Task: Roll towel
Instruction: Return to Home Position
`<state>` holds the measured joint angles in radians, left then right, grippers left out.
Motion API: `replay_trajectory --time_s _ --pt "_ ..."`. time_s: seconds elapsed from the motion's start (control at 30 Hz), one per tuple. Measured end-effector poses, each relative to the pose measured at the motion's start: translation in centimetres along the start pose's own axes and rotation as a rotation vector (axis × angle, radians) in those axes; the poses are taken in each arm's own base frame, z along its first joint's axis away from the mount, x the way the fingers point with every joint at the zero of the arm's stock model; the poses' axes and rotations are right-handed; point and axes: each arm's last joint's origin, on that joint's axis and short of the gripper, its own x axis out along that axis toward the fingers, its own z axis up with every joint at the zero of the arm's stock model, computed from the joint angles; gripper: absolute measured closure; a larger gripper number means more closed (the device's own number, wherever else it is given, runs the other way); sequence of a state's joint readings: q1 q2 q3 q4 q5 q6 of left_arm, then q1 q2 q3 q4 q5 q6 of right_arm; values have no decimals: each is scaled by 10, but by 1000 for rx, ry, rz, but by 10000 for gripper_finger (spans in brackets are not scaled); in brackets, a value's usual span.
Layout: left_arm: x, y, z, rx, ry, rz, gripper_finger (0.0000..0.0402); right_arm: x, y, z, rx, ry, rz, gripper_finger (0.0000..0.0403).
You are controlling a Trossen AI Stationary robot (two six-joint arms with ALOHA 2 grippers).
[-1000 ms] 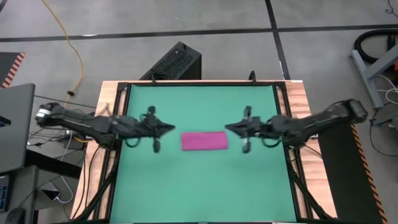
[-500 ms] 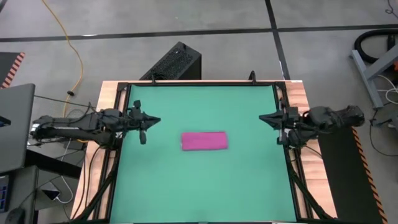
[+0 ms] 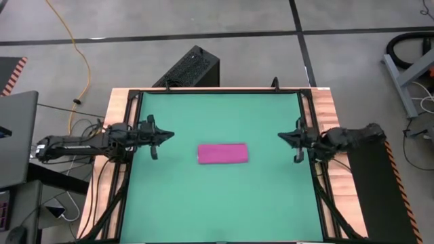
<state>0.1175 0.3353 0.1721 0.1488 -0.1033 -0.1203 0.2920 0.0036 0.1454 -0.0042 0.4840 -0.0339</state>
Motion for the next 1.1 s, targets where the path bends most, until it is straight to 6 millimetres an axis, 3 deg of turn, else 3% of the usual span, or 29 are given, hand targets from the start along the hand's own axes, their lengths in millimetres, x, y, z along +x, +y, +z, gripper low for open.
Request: replay_trajectory --time_s 0.2,0.43,0.6,0.7,0.83,1.0,1.1 --pt "-1 0 -19 -43 -2 -103 401 6 3 -33 27 -8 4 385" --pt "-1 3 -42 -108 38 -102 402 6 4 -32 62 -22 53 385" --pt "-1 8 -45 -151 24 115 401 6 5 -32 52 -18 89 385" --pt "-2 5 -47 -168 33 161 402 6 5 -32 51 -24 89 385" --pt "-4 -7 -46 -169 59 97 401 6 5 -30 58 -43 88 385" --pt "-9 -23 -22 -119 81 -23 402 6 5 -30 52 -48 87 385" --pt "-13 -24 -20 -93 94 -62 401 6 5 -29 53 -53 87 385"
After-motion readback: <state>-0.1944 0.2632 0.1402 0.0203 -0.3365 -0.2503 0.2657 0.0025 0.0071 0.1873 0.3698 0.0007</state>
